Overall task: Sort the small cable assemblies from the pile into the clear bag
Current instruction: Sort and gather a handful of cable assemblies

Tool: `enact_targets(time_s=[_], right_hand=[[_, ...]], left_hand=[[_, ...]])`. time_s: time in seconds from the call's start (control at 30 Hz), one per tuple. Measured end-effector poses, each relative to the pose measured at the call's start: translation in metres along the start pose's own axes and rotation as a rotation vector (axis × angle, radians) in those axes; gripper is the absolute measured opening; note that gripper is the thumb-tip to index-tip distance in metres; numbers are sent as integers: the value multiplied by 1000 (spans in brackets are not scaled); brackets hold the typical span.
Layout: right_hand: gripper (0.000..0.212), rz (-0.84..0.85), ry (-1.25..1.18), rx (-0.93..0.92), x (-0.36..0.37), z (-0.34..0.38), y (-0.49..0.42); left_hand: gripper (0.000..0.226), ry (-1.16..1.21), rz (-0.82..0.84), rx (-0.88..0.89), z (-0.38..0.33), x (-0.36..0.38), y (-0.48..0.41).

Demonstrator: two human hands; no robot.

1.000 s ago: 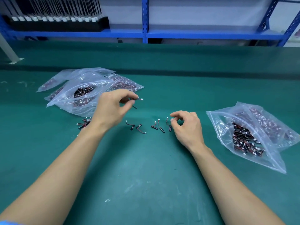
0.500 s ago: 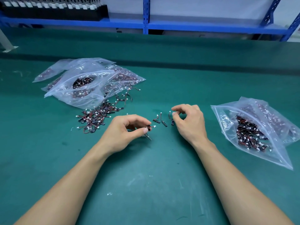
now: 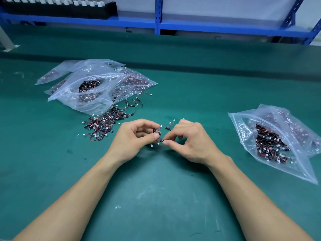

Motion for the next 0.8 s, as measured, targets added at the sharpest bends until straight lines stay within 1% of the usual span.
enact_targets(time_s=[0.17, 0.3, 0.4, 0.43, 0.5, 0.6, 0.7, 0.8], right_hand=[[9, 18, -41, 61, -8, -3, 2], [16, 145, -19, 100, -15, -7, 4], [10, 222, 30, 147, -16, -12, 6], [9, 209, 47, 163, -16, -13, 6], [16, 124, 61, 166, -17, -13, 6], [19, -6, 8, 163, -14, -9, 3], [20, -42, -31, 151, -3, -1, 2], [19, -49, -79, 128, 5, 4, 0]], left_hand=[[22, 24, -52, -16, -1, -7, -2], [24, 23, -102, -2, -3, -16, -4], [26, 34, -107, -4, -3, -19, -3], [25, 33, -107, -5, -3, -19, -3], [22, 23, -101, -1, -3, -19, -2], [15, 21, -63, 5, -4, -14, 0], [22, 30, -19, -14, -2, -7, 2], [21, 28, 14, -44, 1, -3, 2]])
Point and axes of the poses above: each hand's wrist, its own y-axis away from the middle knuckle, its own x-axis out of the palm, z = x × y, the point moved 2 cm from there along -y, towards the middle knuckle
